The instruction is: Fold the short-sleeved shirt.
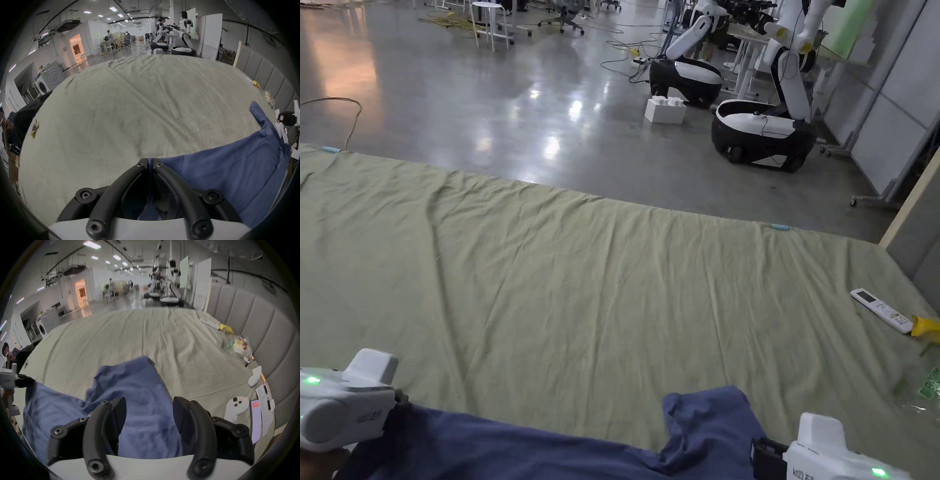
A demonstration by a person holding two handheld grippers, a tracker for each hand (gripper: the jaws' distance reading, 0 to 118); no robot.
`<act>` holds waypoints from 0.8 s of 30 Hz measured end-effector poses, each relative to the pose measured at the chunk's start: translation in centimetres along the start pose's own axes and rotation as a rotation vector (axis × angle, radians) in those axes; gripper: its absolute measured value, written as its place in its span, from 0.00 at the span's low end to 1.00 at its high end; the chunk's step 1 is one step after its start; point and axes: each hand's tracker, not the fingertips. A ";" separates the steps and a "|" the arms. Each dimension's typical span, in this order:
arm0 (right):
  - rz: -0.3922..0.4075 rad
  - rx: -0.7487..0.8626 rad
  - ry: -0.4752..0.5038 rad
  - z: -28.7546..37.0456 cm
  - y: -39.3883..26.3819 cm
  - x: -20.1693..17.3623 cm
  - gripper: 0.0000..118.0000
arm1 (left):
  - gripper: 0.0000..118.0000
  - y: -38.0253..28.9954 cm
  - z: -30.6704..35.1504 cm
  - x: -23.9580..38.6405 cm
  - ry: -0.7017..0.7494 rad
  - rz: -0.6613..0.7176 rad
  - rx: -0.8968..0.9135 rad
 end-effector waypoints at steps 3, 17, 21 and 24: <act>0.018 -0.068 -0.037 -3.2 1.5 0.6 0.62 | 0.05 -0.4 1.2 0.1 -0.019 0.042 0.032; 0.026 -0.229 0.043 -7.5 1.9 0.1 0.03 | 0.05 -2.1 5.3 1.5 -0.002 0.095 0.079; 0.077 -0.153 0.039 -5.4 1.5 -0.1 0.02 | 0.05 -2.1 6.9 1.5 0.000 0.109 0.094; 0.071 -0.053 0.067 -1.7 0.9 0.0 0.02 | 0.05 -2.4 8.6 1.2 -0.004 0.122 0.118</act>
